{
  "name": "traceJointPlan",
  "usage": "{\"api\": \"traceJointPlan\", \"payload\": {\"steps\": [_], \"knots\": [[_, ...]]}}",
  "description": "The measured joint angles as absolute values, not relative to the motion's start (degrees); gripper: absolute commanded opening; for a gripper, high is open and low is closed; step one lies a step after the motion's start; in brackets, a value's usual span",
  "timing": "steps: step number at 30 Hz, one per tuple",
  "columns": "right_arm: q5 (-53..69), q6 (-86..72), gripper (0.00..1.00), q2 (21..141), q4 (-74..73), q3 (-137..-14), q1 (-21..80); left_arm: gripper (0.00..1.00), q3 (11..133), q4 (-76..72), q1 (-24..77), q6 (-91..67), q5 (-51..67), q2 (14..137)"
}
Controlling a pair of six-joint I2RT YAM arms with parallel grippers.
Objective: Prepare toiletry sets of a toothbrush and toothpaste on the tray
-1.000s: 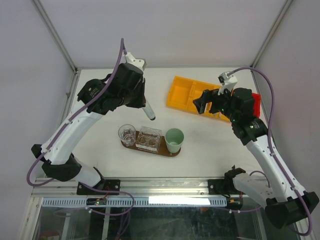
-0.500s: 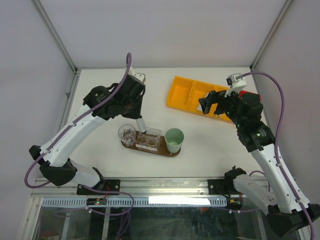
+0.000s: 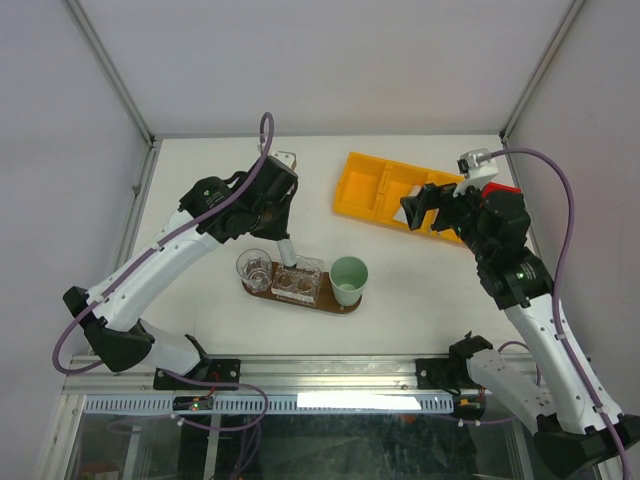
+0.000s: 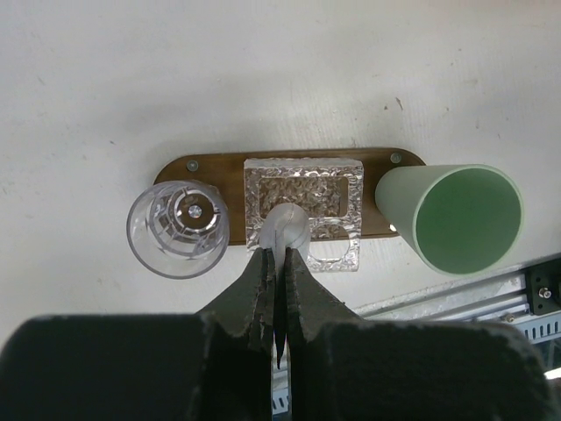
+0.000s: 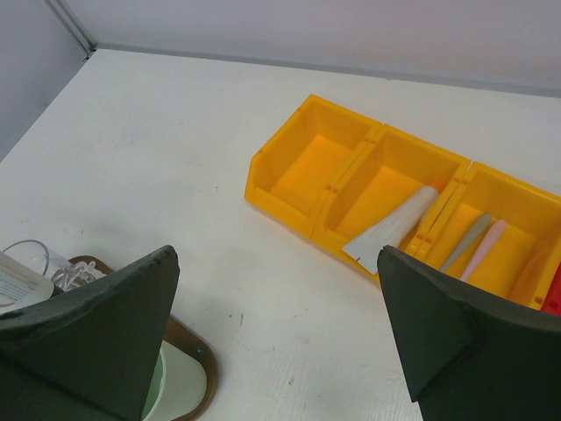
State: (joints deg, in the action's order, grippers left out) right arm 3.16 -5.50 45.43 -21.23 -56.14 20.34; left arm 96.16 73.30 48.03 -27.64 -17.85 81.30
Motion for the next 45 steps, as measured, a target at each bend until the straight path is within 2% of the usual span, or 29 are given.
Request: {"api": "traceJointPlan", "payload": {"steps": [45], "knots": [[2.13,-4.99,1.00,42.96,-20.38,-53.65,20.34,0.00,89.32,67.22,48.03,-27.94,-19.59,81.32]]}}
